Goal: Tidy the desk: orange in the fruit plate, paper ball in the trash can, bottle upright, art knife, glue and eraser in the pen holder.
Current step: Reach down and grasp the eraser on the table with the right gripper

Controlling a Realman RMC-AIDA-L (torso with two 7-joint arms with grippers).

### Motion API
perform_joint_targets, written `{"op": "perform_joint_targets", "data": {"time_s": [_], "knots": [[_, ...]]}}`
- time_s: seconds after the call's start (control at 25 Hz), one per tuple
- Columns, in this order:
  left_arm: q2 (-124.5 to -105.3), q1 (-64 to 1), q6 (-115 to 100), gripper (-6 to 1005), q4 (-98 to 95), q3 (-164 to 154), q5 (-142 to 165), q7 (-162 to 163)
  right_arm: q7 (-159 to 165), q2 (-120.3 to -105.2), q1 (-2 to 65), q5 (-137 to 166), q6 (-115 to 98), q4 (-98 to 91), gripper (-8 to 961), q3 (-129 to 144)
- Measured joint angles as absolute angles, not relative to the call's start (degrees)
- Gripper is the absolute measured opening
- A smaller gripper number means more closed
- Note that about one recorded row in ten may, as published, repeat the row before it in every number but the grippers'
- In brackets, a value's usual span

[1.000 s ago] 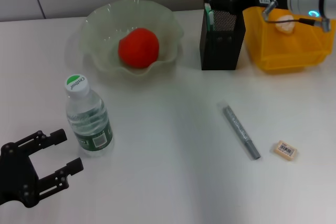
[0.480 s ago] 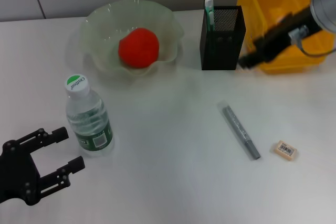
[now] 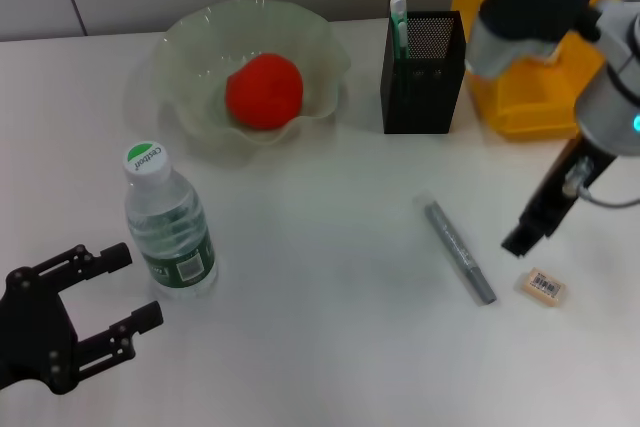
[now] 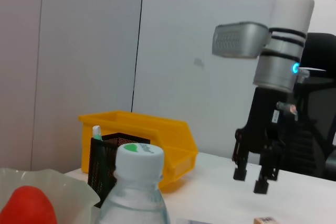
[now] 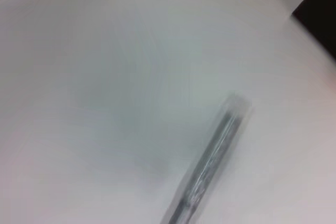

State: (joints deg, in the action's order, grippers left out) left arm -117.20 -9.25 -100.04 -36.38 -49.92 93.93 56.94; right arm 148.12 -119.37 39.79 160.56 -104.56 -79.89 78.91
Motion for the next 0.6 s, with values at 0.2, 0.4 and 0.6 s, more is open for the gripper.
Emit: {"op": "perform_joint_targets", "data": {"time_s": [0.2, 0.4, 0.6], "knots": [[-117.27, -9.52, -99.91, 697, -36.34, -49.86, 95.98, 57.06, 149.08, -119.44, 39.17, 160.71, -102.55, -75.65, 632, 80.55], [-117.66, -9.83, -99.60, 697, -36.21, -49.38, 97.38, 57.25, 149.50, -119.44, 37.94, 160.76, -101.66, -74.11, 690, 82.76], [-117.75, -9.83, -99.57, 698, -35.99, -47.97, 97.36, 57.23, 150.59, -119.45, 36.95, 161.43, -100.84, -73.98, 684, 84.06]]}}
